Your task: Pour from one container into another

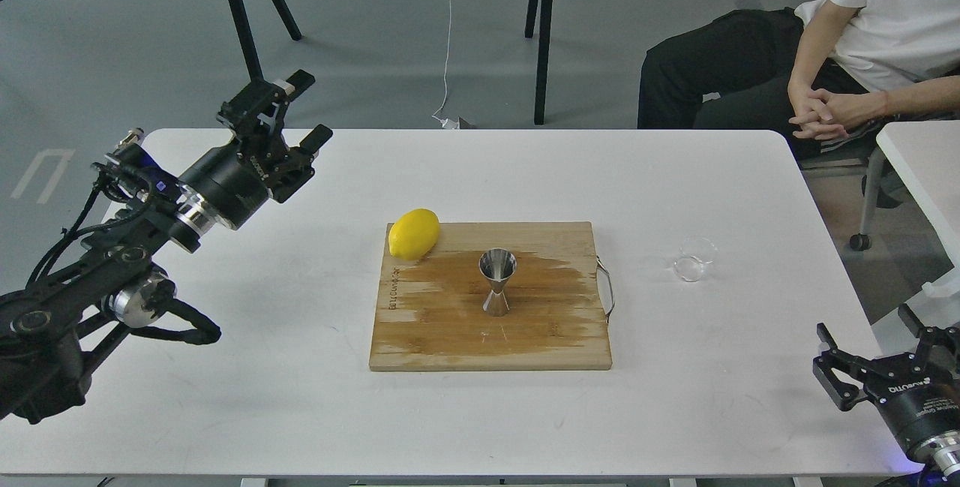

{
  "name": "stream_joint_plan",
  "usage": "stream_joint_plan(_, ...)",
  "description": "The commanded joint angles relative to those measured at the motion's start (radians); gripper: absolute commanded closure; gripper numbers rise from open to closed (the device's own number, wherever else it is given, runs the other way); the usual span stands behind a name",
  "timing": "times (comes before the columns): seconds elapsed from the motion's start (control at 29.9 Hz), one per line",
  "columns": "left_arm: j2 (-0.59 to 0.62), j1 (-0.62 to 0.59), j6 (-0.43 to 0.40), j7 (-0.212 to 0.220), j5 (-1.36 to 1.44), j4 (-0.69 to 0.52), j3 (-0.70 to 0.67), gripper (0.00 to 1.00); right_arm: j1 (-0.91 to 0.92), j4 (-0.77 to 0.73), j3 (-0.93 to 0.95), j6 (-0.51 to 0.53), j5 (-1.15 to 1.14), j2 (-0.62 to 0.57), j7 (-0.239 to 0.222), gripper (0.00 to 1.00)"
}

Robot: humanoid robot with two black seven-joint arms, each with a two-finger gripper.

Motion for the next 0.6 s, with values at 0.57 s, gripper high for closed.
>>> stream_joint_plan(0.57,-0.063,-0.048,-0.154,0.161,-0.489,0.309,-0.103,0.0,0.325,-0.243,-0.076,-0.182,-0.007,0.25,-0.046,0.0)
